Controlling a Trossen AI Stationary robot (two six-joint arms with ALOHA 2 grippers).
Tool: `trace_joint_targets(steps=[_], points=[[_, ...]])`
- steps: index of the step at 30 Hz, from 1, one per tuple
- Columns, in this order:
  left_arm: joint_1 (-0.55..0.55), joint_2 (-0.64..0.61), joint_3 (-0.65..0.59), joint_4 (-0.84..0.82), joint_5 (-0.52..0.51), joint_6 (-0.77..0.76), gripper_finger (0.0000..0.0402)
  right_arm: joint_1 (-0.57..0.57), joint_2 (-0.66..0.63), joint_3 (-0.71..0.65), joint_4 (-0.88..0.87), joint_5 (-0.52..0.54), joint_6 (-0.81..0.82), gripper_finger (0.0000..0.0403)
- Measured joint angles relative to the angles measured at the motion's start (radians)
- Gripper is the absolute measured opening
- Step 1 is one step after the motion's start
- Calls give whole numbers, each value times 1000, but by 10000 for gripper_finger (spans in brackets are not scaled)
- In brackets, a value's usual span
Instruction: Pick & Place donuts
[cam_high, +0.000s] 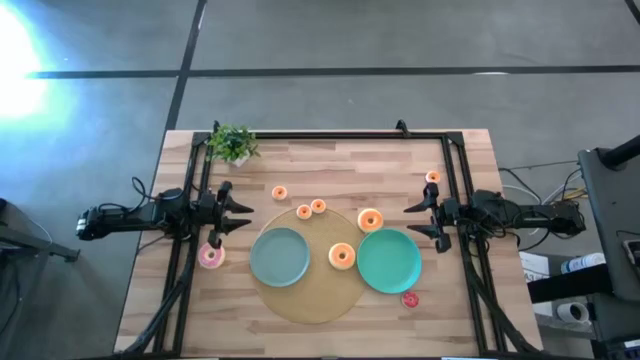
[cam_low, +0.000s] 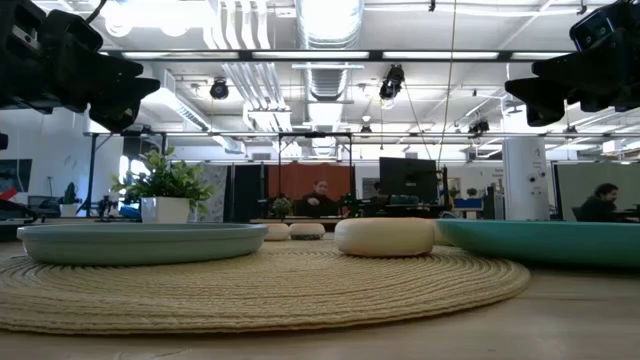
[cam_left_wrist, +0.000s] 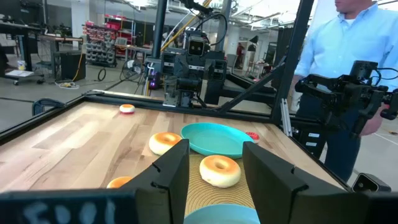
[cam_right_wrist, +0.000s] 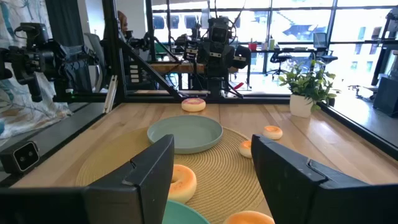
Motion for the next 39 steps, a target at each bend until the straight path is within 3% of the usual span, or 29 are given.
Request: trace_joint_targets(steps=[30,33,39], points=[[0,0,0,0,0,0,124,0,0,0,1,0,4,208],[0,0,0,0,0,0,124,0,0,0,1,-2,152,208],[0,0,0,0,0,0,124,0,0,0,0,-2,690,208]])
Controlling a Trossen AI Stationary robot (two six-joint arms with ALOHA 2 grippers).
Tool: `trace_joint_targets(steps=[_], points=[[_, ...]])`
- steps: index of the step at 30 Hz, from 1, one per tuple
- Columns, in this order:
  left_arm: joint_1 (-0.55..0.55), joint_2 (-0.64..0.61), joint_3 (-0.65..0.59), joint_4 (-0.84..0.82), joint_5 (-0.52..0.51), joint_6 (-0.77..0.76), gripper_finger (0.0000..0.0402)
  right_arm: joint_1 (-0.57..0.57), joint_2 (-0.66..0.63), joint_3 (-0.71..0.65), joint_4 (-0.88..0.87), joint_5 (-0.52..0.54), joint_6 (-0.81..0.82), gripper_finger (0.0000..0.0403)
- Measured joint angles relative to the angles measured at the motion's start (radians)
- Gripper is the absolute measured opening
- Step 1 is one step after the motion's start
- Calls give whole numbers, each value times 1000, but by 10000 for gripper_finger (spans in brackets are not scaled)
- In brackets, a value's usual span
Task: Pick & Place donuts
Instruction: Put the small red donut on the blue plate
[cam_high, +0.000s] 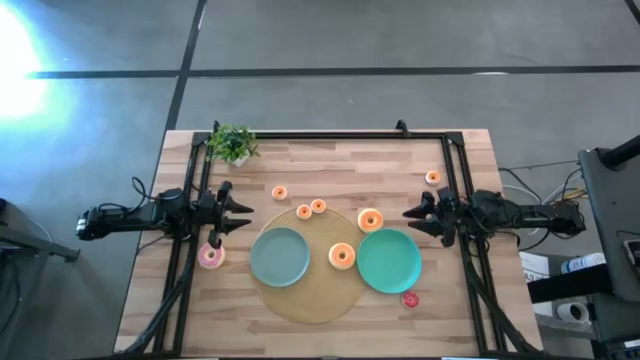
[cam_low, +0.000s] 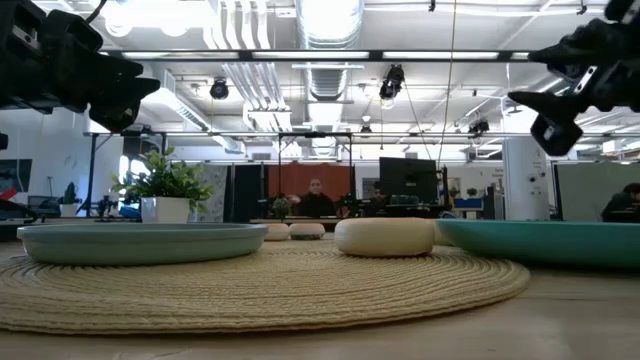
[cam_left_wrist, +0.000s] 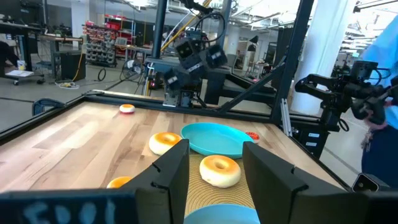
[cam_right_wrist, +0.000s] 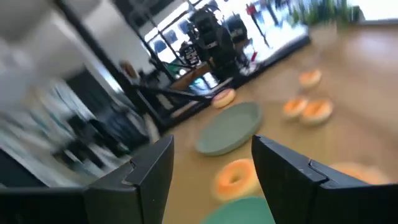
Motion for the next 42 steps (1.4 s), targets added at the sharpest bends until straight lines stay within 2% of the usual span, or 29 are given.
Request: trace_joint_targets(steps=[2,5,10,16,19,21,24,28,30,32,34,40,42], points=[[0,0,0,0,0,0,124,0,0,0,0,6,143,208],[0,0,0,0,0,0,124,0,0,0,0,71,281,208],[0,0,0,0,0,0,124,0,1,0,113,186,348,208],[0,0,0,0,0,0,124,0,2,0,285,472,313,208],[0,0,0,0,0,0,124,-1,26,0,281,604,410,208],[0,0,0,0,0,0,124,-1,70,0,280,625,430,208],[0,0,0,0,0,0,124,-2,165,0,279,599,491,208],[0,0,0,0,0,0,124,-2,351,5,297,598,599,208],[0,0,0,0,0,0,124,-3,454,52,259,602,618,208],[0,0,0,0,0,0,124,-2,554,132,164,606,622,208],[0,0,0,0,0,0,124,-4,651,244,-6,610,637,208],[0,0,0,0,0,0,124,-69,933,613,-805,581,758,208],[0,0,0,0,0,0,124,-117,1016,693,-994,564,771,208]])
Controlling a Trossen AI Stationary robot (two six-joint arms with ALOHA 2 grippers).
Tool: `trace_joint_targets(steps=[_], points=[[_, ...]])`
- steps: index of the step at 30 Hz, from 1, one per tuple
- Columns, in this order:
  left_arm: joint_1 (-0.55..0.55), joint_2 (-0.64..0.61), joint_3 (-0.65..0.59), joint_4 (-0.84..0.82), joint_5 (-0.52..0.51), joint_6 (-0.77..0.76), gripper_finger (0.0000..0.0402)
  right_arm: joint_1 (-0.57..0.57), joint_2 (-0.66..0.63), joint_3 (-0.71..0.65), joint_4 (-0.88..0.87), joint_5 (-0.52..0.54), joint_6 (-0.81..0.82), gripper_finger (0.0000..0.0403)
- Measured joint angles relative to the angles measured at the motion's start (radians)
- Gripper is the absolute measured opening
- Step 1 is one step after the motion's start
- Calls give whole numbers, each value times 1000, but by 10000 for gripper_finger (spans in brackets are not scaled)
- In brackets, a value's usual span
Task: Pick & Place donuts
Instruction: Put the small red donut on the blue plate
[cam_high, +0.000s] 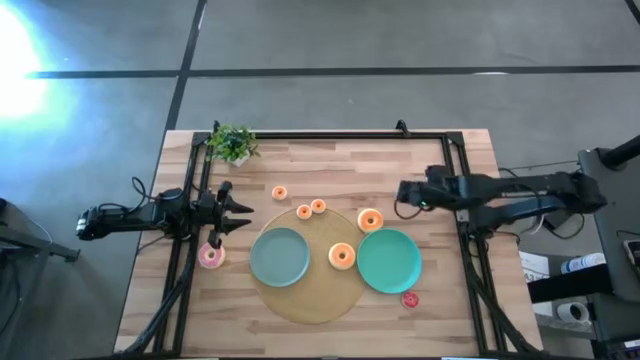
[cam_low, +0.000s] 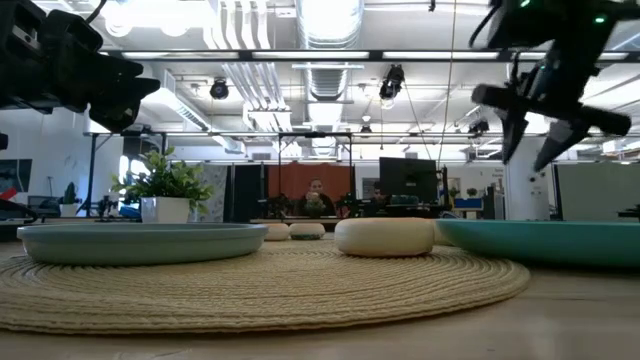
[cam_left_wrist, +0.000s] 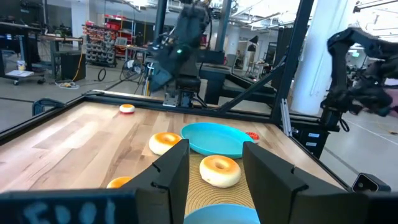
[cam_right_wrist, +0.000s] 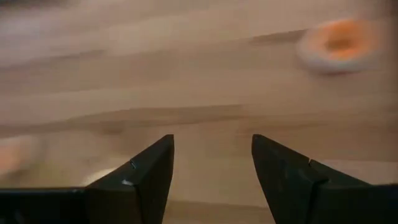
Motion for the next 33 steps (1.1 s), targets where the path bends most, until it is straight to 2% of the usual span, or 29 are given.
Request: trace_joint_targets(steps=[4,9,13,17,21,27,33], points=[[0,0,0,0,0,0,124,-111,123,98,-125,-22,-131,208],[0,0,0,0,0,0,124,-298,264,162,-118,-48,-334,208],[0,0,0,0,0,0,124,-463,377,173,-104,-122,-540,208],[0,0,0,0,0,0,124,-582,462,165,-77,-205,-674,208],[0,0,0,0,0,0,124,-640,524,167,-44,-225,-749,207],[0,0,0,0,0,0,124,-666,603,192,-27,-223,-807,203],[0,0,0,0,0,0,124,-668,653,195,-6,-200,-840,157]])
